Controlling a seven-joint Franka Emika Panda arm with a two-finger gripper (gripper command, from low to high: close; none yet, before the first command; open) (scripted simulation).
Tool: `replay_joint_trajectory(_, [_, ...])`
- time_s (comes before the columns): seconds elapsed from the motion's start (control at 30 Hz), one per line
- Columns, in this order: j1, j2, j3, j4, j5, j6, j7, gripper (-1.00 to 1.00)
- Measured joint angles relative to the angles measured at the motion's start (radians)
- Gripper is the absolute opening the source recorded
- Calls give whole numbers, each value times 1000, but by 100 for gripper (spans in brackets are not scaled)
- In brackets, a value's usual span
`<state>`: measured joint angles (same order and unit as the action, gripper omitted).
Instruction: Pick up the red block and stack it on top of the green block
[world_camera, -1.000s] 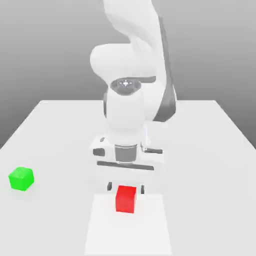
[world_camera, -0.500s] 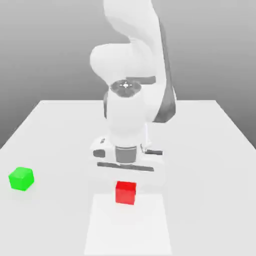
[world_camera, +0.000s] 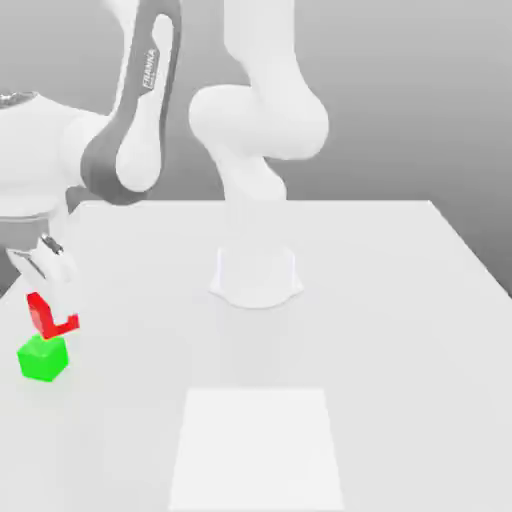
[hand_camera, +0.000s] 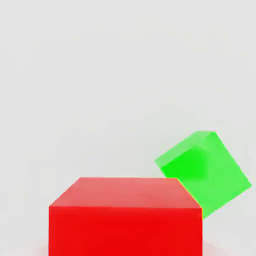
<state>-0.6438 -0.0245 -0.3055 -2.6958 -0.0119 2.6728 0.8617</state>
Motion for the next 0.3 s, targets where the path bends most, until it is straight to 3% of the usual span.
replay_joint_trajectory(0.17, [-43, 164, 71, 14, 117, 143, -87, -100])
replay_joint_trajectory(0.2, [-49, 185, 81, 15, 133, 163, -98, 100])
replay_joint_trajectory(0.3, [-49, 185, 81, 15, 133, 163, -98, 100])
